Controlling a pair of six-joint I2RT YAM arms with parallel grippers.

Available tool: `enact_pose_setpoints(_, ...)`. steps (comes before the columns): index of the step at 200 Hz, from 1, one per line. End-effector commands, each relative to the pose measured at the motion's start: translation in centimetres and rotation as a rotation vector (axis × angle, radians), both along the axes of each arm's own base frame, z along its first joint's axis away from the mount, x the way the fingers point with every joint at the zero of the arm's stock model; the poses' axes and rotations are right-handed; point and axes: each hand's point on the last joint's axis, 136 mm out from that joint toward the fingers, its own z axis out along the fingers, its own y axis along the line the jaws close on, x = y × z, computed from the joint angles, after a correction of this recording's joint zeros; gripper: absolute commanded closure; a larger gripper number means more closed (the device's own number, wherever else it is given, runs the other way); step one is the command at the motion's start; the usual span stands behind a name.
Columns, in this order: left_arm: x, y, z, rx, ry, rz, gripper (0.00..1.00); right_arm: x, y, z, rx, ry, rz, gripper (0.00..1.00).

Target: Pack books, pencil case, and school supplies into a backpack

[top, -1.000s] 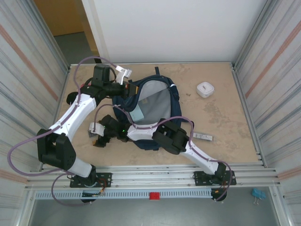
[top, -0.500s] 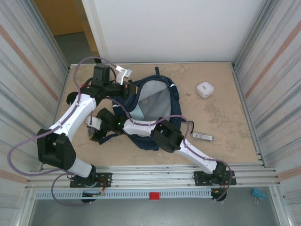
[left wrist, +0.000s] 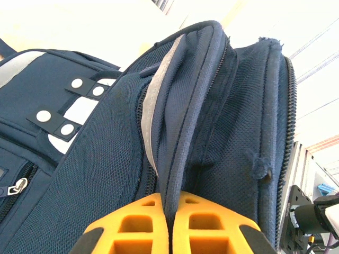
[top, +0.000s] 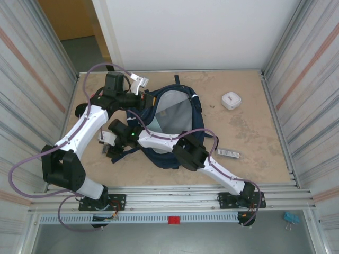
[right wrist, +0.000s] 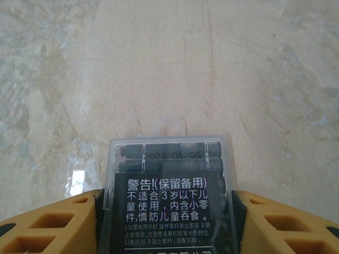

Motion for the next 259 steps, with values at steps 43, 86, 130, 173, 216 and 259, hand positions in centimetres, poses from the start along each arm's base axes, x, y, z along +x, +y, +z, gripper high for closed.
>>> enact_pose_setpoints(43,0.4,0.2,5.6,-0.052,-0.170,-0.006,1.00,-1.5,-3.5,-2.3,-0.228,0.112,-0.078,0.63)
enact_pose_setpoints(86,0.4,0.4,5.8,-0.054,-0.173,0.003,1.00,-1.4,-4.1,-0.8,-0.222,0.121,-0.119,0.68)
enact_pose_setpoints(130,0.3,0.5,5.8,-0.053,-0.179,0.011,1.00,-1.4,-4.9,1.8,-0.153,0.102,-0.157,0.71)
enact_pose_setpoints(173,0.0,0.7,6.0,-0.050,-0.187,0.021,1.00,-1.4,-5.9,3.8,-0.090,0.105,-0.216,0.73)
enact_pose_setpoints(216,0.1,0.8,6.2,-0.048,-0.195,0.028,1.00,-1.6,-7.3,5.5,-0.042,0.093,-0.253,0.73)
enact_pose_setpoints(259,0.3,0.9,6.1,-0.050,-0.198,0.034,1.00,-2.4,-8.8,8.1,0.038,0.075,-0.262,0.74)
